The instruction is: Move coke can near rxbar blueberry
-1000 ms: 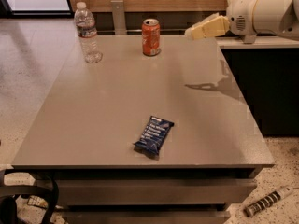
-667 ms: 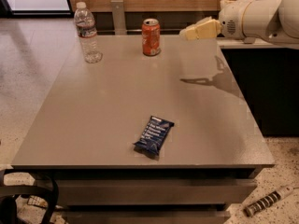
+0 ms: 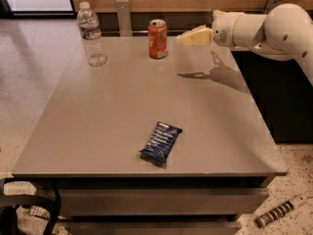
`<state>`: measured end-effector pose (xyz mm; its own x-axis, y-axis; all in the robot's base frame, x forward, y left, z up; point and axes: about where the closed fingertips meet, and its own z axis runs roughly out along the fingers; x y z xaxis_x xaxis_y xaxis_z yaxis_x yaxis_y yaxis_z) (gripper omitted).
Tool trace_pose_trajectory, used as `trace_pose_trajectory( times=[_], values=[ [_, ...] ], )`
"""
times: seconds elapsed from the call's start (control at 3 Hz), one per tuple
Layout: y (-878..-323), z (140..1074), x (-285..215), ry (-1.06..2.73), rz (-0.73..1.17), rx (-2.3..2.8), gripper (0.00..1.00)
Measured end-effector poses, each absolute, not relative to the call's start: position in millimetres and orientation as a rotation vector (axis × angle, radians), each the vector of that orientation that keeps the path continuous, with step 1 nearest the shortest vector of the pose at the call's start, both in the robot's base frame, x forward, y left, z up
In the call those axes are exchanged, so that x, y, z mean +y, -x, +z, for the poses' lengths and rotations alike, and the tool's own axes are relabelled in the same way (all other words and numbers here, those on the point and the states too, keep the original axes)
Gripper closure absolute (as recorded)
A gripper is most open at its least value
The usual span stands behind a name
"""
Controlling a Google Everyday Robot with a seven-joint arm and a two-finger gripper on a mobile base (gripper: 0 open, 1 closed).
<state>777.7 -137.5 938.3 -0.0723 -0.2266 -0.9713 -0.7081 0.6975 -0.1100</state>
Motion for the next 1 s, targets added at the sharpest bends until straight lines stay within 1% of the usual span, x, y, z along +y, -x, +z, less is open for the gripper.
trace_pose_trajectory(
  times=[0.67,1.0],
  values=[
    [-812.8,912.9,-86.4,0.793,0.626,1.573,0.0],
    [-818.7,912.5,-71.3,0.793,0.66,1.552,0.0]
  ],
)
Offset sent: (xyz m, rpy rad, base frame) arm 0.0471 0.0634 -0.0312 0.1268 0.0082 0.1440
